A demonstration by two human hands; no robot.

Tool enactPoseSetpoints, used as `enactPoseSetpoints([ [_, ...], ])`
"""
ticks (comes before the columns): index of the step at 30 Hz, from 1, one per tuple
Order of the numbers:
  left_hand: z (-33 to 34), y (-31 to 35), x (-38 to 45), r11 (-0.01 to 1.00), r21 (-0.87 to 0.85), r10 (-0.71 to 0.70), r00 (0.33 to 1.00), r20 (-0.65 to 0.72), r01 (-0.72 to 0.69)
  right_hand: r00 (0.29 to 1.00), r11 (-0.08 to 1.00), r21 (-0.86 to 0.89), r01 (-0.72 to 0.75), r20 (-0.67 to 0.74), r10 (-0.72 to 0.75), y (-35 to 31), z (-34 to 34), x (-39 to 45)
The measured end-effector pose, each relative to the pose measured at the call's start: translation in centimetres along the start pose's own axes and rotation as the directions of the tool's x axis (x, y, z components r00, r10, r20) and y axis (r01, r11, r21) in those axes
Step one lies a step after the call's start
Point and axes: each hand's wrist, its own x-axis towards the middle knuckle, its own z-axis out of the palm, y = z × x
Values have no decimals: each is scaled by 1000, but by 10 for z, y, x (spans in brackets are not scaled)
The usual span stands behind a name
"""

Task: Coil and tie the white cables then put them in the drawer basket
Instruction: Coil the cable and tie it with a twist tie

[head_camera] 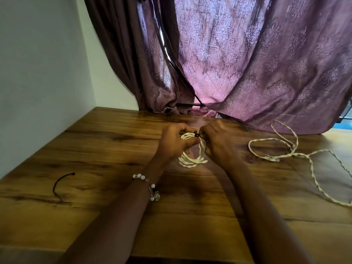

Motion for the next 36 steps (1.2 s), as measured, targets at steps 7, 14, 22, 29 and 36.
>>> enactPoseSetpoints([
  [7,2,-4,0,999,-34,2,1000,-5,-2,968,939,259,-228,-44,247,5,6,-5],
  [14,3,-5,2,999,-21,50,999,-9,-50,638,217,703,-678,415,648,8,-1,-6],
  [22,0,3,-3,995,13,95,993,68,-96,684,234,753,-615,362,633,6,-4,-6],
  [29,-2,-3,2,995,-96,-14,999,42,18,798,448,726,-522,231,557,2,-4,-3],
  [36,5,-4,2,987,-136,-74,994,78,84,975,939,264,-221,60,213,12,-7,-8],
])
